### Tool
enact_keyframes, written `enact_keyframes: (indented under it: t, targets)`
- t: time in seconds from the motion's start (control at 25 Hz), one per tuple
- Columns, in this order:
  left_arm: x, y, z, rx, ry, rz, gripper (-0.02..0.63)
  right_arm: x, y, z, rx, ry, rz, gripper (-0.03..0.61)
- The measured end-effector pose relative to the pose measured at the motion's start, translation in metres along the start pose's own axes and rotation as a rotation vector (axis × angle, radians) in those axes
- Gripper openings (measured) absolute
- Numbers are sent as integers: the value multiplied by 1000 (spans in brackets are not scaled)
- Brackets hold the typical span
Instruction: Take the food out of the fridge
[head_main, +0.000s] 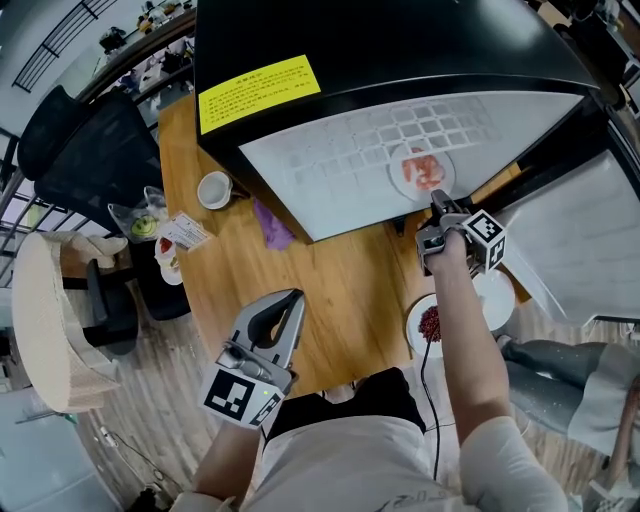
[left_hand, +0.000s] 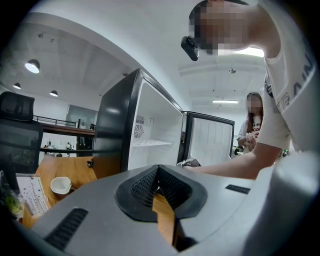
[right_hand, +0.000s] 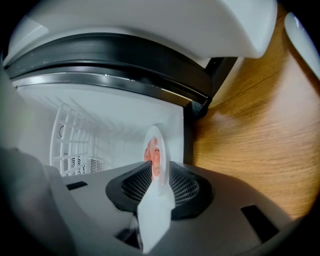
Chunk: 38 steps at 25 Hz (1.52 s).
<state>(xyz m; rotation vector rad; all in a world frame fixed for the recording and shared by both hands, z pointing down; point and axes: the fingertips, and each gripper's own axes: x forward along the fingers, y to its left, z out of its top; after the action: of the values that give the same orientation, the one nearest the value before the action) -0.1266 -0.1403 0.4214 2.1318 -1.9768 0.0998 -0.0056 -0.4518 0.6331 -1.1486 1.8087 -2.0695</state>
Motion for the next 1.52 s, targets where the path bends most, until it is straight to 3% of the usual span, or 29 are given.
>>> enact_keyframes:
  t: [0.12, 0.24, 0.36, 1.0, 1.24, 1.52]
  targets:
    - [0, -1, 0, 0, 2, 1, 8, 2, -3, -1, 13, -3, -9, 106]
    - [2, -3, -1, 1, 3, -2, 8, 4, -7, -3, 29, -1, -28, 49]
    - [3, -5, 0, 3, 4, -4, 8, 4, -7, -3, 37, -1, -23, 35]
    - [-16, -3, 8, 10, -47, -23, 8, -34, 29, -27, -19, -42, 155, 25]
    - [-1, -25, 16, 24, -66, -28, 8, -68, 34, -13, -13, -19, 183, 25]
    - [-27, -17, 22, 31, -106, -9, 8, -128, 52, -52, -47, 39, 256, 25]
